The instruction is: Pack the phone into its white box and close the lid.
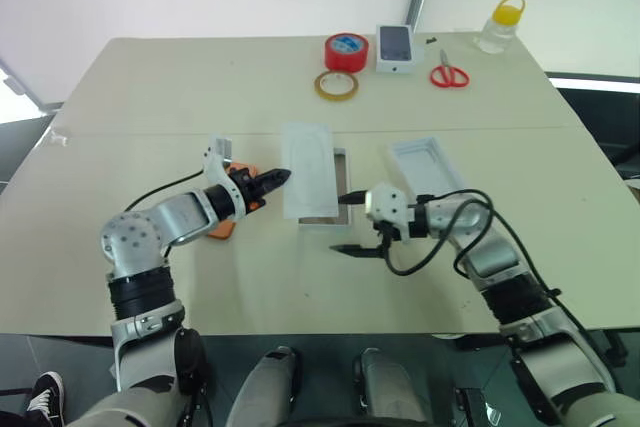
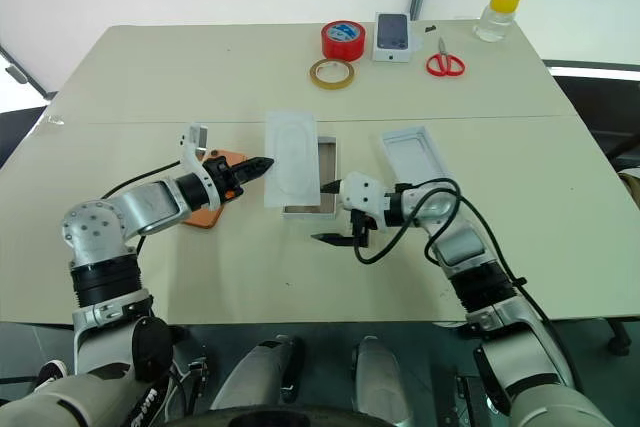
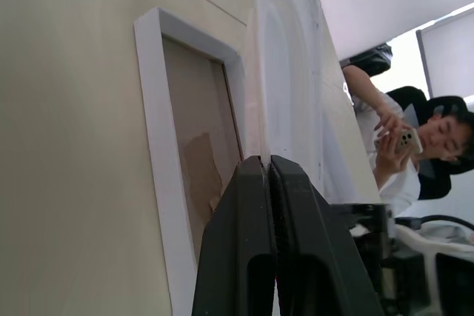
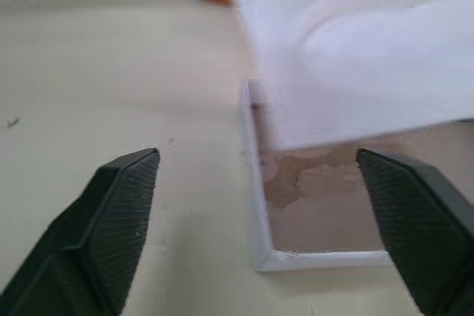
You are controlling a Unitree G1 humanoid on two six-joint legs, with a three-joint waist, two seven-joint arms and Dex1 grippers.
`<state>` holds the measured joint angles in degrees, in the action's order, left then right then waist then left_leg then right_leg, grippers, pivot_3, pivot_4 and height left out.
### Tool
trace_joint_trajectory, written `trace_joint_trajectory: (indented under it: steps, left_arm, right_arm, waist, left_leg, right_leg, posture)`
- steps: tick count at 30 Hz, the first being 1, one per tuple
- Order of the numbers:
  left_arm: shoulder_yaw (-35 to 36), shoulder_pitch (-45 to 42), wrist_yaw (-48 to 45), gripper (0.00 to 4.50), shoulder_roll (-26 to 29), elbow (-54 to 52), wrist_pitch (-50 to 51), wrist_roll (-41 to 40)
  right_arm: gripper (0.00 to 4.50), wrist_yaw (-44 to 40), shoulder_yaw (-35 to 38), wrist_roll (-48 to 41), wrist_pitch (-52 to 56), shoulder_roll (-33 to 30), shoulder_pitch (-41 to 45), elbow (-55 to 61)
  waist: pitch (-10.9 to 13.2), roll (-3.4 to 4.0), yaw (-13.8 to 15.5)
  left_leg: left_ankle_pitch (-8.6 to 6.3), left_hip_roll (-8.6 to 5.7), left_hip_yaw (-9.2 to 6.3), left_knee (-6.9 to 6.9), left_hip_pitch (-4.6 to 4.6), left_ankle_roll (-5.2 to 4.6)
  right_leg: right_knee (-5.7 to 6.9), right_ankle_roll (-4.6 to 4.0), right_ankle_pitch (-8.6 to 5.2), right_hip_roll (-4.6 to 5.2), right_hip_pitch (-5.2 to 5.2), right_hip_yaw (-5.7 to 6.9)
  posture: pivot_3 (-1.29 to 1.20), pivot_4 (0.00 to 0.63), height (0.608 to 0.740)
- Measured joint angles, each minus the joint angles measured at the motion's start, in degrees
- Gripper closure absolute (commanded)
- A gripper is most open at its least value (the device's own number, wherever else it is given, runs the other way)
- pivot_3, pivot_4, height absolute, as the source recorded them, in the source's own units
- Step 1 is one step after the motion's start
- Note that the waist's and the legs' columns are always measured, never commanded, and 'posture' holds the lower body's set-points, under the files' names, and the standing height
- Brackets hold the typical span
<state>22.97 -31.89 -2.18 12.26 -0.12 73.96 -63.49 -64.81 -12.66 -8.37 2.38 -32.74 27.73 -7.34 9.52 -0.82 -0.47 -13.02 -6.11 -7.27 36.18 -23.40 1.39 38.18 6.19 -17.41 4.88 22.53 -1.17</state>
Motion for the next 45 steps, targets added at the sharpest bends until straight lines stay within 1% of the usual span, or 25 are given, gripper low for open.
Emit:
trace_joint_trajectory:
  steps: [1, 4, 6, 10, 14, 15, 16, 21, 22, 23, 24, 27, 31, 33, 34, 35, 38, 39, 41, 45]
  left_arm:
    - [-0.5, 0.0, -0.5, 4.5, 0.1, 0.2, -0.8, 0.8]
    - [-2.9, -0.9, -2.4, 4.5, 0.2, 2.9, -3.5, 3.9]
    - [-5.3, -2.0, -4.3, 4.5, -0.1, 5.7, -5.1, 6.2]
    - [-8.6, -2.5, -7.7, 4.5, -0.1, 7.1, -6.1, 8.7]
    - [-8.8, -2.6, -8.9, 4.5, -0.1, 8.3, -6.2, 10.1]
    - [-8.8, -2.6, -9.1, 3.88, -0.1, 8.3, -6.2, 10.4]
    - [-8.8, -2.6, -9.1, 3.68, -0.1, 8.4, -6.3, 10.6]
    - [-8.1, -2.8, -9.4, 1.18, -0.5, 8.5, -7.1, 11.2]
    - [-7.9, -3.0, -9.6, 0.58, -0.6, 8.3, -7.2, 11.2]
    - [-7.9, -3.1, -9.7, 0.22, -0.6, 8.2, -7.3, 11.2]
    - [-7.7, -3.2, -9.8, 0.07, -0.6, 7.9, -7.4, 11.3]
    - [-7.9, -3.0, -9.6, 0.07, -0.2, 7.0, -7.4, 12.3]
    - [-11.0, -1.8, -12.4, 0.07, 3.6, 1.8, -8.7, 14.6]
    - [-10.8, -1.5, -13.2, 0.0, 4.9, -0.2, -10.2, 15.6]
    - [-10.5, -1.5, -13.3, 0.0, 5.1, -0.7, -10.6, 15.6]
    - [-10.4, -1.5, -13.6, 0.0, 5.1, -1.1, -11.2, 15.8]
    - [-10.7, -1.1, -14.5, 0.0, 5.9, -3.4, -12.5, 16.2]
    - [-11.0, -0.4, -15.3, 0.0, 6.6, -4.5, -13.6, 16.9]
    - [-12.6, 1.3, -18.0, 0.0, 8.9, -6.6, -17.7, 19.4]
    - [-15.7, 7.7, -24.7, 0.0, 16.4, -8.4, -29.0, 27.6]
  right_arm:
    - [0.02, 0.0, 1.3, -0.1, 0.4, -1.8, -0.5, 0.0]
    - [0.02, 0.7, 4.1, 0.1, 0.2, -4.5, -1.9, -0.9]
    - [0.02, 1.6, 4.8, 0.4, -0.4, -5.0, -2.7, -2.0]
    - [0.02, 2.6, 4.9, 0.7, -0.5, -5.1, -4.0, -2.0]
    - [0.02, 3.2, 4.9, 0.7, -0.5, -5.0, -4.8, -1.6]
    - [0.0, 3.3, 4.9, 0.7, -0.5, -5.0, -4.9, -1.6]
    - [0.0, 3.5, 4.9, 0.7, -0.6, -5.1, -5.0, -1.4]
    - [0.0, 3.8, 5.0, 0.7, -1.6, -5.1, -5.0, -1.7]
    - [0.0, 3.8, 5.0, 0.7, -1.7, -5.1, -5.0, -1.9]
    - [0.0, 3.8, 5.0, 0.7, -1.7, -5.0, -5.0, -2.0]
    - [0.0, 3.8, 5.0, 0.7, -1.8, -5.0, -4.9, -2.1]
    - [0.0, 4.0, 5.3, -0.2, -1.3, -4.3, -3.5, -2.5]
    - [0.0, 4.5, 7.6, -3.4, 2.0, -3.0, 0.3, -2.4]
    - [0.55, 4.6, 8.3, -4.3, 3.1, -2.3, 1.3, -1.9]
    - [0.89, 4.6, 8.5, -4.8, 3.8, -1.7, 1.5, -1.9]
    - [1.34, 4.6, 8.5, -5.3, 4.2, -1.1, 1.6, -1.9]
    - [2.93, 5.0, 8.2, -5.4, 4.7, 1.2, 2.3, -2.2]
    - [3.5, 5.4, 8.1, -5.4, 4.7, 2.0, 2.9, -2.3]
    - [4.47, 6.3, 7.0, -4.4, 4.6, 3.5, 4.2, -2.6]
    - [4.47, 9.8, 2.8, 0.5, 3.2, 7.7, 5.9, -4.5]
  waist:
    - [0.0, -0.01, 0.0]
    - [0.0, -0.01, -0.1]
    - [0.0, -0.01, -0.4]
    - [0.0, 0.0, -0.5]
    - [0.0, -0.01, -0.3]
    - [0.0, -0.01, -0.3]
    - [0.0, -0.01, -0.3]
    - [0.0, -0.01, -0.2]
    - [0.0, 0.0, -0.2]
    - [0.0, 0.0, -0.2]
    - [0.0, 0.0, -0.3]
    - [0.0, -0.01, -0.4]
    - [0.0, -0.01, -0.4]
    - [0.0, -0.01, -0.3]
    - [0.0, -0.01, -0.2]
    - [0.0, -0.01, -0.2]
    - [0.0, -0.01, -0.2]
    - [0.0, -0.01, -0.4]
    - [0.0, 0.0, -0.7]
    - [0.0, 0.03, -0.9]
  left_leg:
    - [0.0, -0.01, 0.0, 0.0, 0.0, 0.0]
    - [0.0, 0.0, 0.01, -0.03, 0.0, -0.01]
    - [0.0, 0.02, 0.03, -0.04, 0.0, -0.01]
    - [0.0, 0.04, 0.04, -0.05, 0.0, -0.01]
    - [0.0, 0.03, 0.04, -0.02, 0.0, -0.01]
    - [0.0, 0.03, 0.04, -0.03, 0.0, -0.01]
    - [0.0, 0.03, 0.04, -0.02, 0.0, -0.01]
    - [0.0, 0.03, 0.04, -0.02, 0.01, -0.01]
    - [0.0, 0.03, 0.04, -0.01, 0.01, -0.01]
    - [0.0, 0.03, 0.04, -0.01, 0.02, -0.01]
    - [0.0, 0.03, 0.04, -0.01, 0.02, -0.01]
    - [0.0, 0.04, 0.04, -0.02, 0.01, -0.01]
    - [0.0, 0.04, 0.03, -0.04, 0.0, 0.0]
    - [0.0, 0.04, 0.03, -0.04, 0.0, 0.0]
    - [0.0, 0.04, 0.03, -0.03, 0.0, 0.0]
    - [0.0, 0.03, 0.03, -0.04, 0.0, 0.0]
    - [0.0, 0.01, 0.04, -0.03, -0.02, 0.0]
    - [0.0, 0.03, 0.04, -0.05, -0.02, 0.0]
    - [0.02, 0.07, 0.06, -0.1, -0.01, 0.03]
    - [0.1, 0.23, 0.09, -0.23, 0.01, 0.17]
  right_leg:
    - [-0.03, 0.0, 0.0, 0.0, -0.01, 0.0]
    - [-0.03, 0.0, 0.0, 0.01, 0.01, 0.0]
    - [0.0, 0.0, 0.0, -0.01, 0.03, -0.02]
    - [0.01, 0.0, 0.0, -0.03, 0.05, -0.05]
    - [0.01, 0.0, 0.0, -0.02, 0.04, -0.04]
    - [0.0, 0.0, 0.0, -0.01, 0.04, -0.05]
    - [0.0, 0.0, 0.0, -0.01, 0.04, -0.04]
    - [0.0, 0.0, 0.0, -0.01, 0.02, -0.03]
    - [0.0, 0.0, 0.0, -0.01, 0.0, -0.03]
    - [0.01, 0.0, 0.0, -0.01, 0.0, -0.03]
    - [0.01, 0.0, 0.0, -0.01, 0.0, -0.03]
    - [0.02, 0.0, 0.0, -0.03, 0.03, -0.04]
    - [0.02, 0.0, 0.0, -0.03, 0.05, -0.05]
    - [0.0, 0.0, 0.0, -0.02, 0.04, -0.05]
    - [-0.01, 0.0, 0.0, -0.01, 0.03, -0.05]
    - [-0.01, 0.0, 0.0, 0.0, 0.03, -0.05]
    - [-0.01, 0.0, 0.0, 0.02, 0.05, -0.05]
    - [-0.01, 0.0, 0.0, 0.01, 0.08, -0.05]
    - [0.04, -0.01, 0.01, -0.04, 0.14, -0.08]
    - [0.06, -0.17, 0.08, -0.2, 0.24, -0.14]
  posture:
    - [0.0, 0.15, 0.74]
    - [0.0, 0.15, 0.74]
    - [0.0, 0.15, 0.74]
    - [0.0, 0.15, 0.74]
    - [0.0, 0.15, 0.74]
    - [0.0, 0.15, 0.74]
    - [0.0, 0.15, 0.74]
    - [0.0, 0.15, 0.74]
    - [0.0, 0.15, 0.74]
    - [0.0, 0.15, 0.74]
    - [0.0, 0.15, 0.74]
    - [0.0, 0.15, 0.74]
    - [0.0, 0.15, 0.74]
    - [0.0, 0.15, 0.74]
    - [0.0, 0.15, 0.74]
    - [0.0, 0.15, 0.74]
    - [0.0, 0.15, 0.74]
    - [0.0, 0.15, 0.74]
    - [0.0, 0.15, 0.74]
    - [0.0, 0.15, 0.74]
